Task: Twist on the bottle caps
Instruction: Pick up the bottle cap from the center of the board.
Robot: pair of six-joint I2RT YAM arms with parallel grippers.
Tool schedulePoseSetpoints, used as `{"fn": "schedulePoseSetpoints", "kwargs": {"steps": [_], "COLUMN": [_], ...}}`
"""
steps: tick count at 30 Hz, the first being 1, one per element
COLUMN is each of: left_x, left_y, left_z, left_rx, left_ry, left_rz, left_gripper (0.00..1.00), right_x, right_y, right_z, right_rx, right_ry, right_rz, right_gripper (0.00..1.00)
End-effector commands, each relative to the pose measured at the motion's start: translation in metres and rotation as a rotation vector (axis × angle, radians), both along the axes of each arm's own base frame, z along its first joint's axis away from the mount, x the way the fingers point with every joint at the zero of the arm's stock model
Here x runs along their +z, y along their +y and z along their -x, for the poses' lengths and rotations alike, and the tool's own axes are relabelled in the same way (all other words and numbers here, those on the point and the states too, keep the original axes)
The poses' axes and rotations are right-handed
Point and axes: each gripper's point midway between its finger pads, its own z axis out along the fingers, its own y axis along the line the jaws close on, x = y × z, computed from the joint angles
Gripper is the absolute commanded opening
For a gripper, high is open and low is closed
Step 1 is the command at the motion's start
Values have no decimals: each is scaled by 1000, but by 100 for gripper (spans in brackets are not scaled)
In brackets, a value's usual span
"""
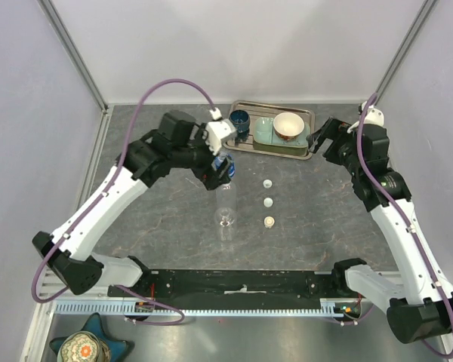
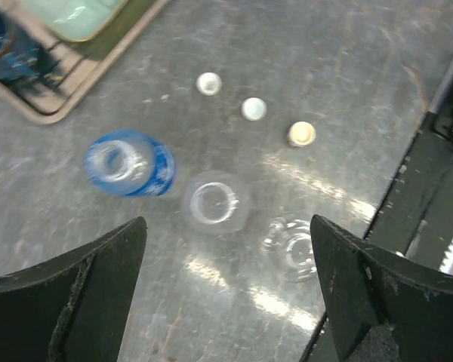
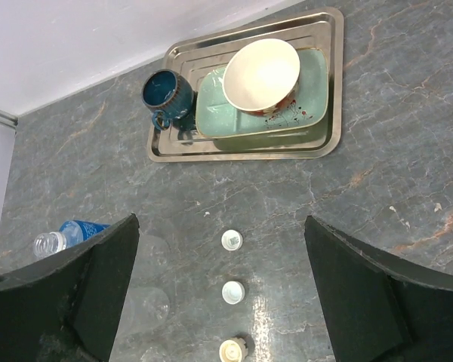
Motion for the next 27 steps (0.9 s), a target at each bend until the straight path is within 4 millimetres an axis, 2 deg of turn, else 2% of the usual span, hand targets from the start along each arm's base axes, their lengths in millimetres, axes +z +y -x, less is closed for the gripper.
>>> {"fn": "schedulePoseSetpoints", "kwargs": {"steps": [1, 4, 7, 8, 11, 14, 19, 20, 21, 23, 27], "left_x": [17, 14, 2, -9, -27, -51, -94, -108, -112, -132, -160], "left_y": [-32, -57, -80, -86, -99, -110, -124, -123, -127, -130, -143], "left_z": [18, 33, 38, 31, 32, 31, 31, 31, 30, 34, 42], "left_rx": [-133, -271, -329, -318, -333, -339, -349, -338, -341, -345, -368], "left_ry": [-45, -19, -20, -14, -2, 24, 60, 67, 50, 51, 50], "left_rz": [29, 48, 12, -21, -66, -112, -148, -177, -180, -226, -267], "left_gripper": [96, 95, 95, 94, 94, 94, 91, 91, 90, 88, 82], "right_x": [26, 34, 55, 64, 92, 105, 109, 110, 114, 118, 122], "right_y": [-4, -16, -34, -39, -60, -78, -92, -98, -100, -102, -100], "right_z": [4, 8, 16, 20, 40, 60, 85, 89, 95, 101, 106], "right_rx": [4, -39, -138, -162, -259, -348, -417, -447, -457, -466, -451], "right_ry": [-89, -99, -139, -163, -243, -270, -298, -304, -322, -339, -351], "right_rz": [24, 73, 84, 83, 78, 82, 43, 43, 33, 18, 2], "right_gripper": [98, 98, 98, 98, 98, 97, 96, 95, 95, 94, 93]}}
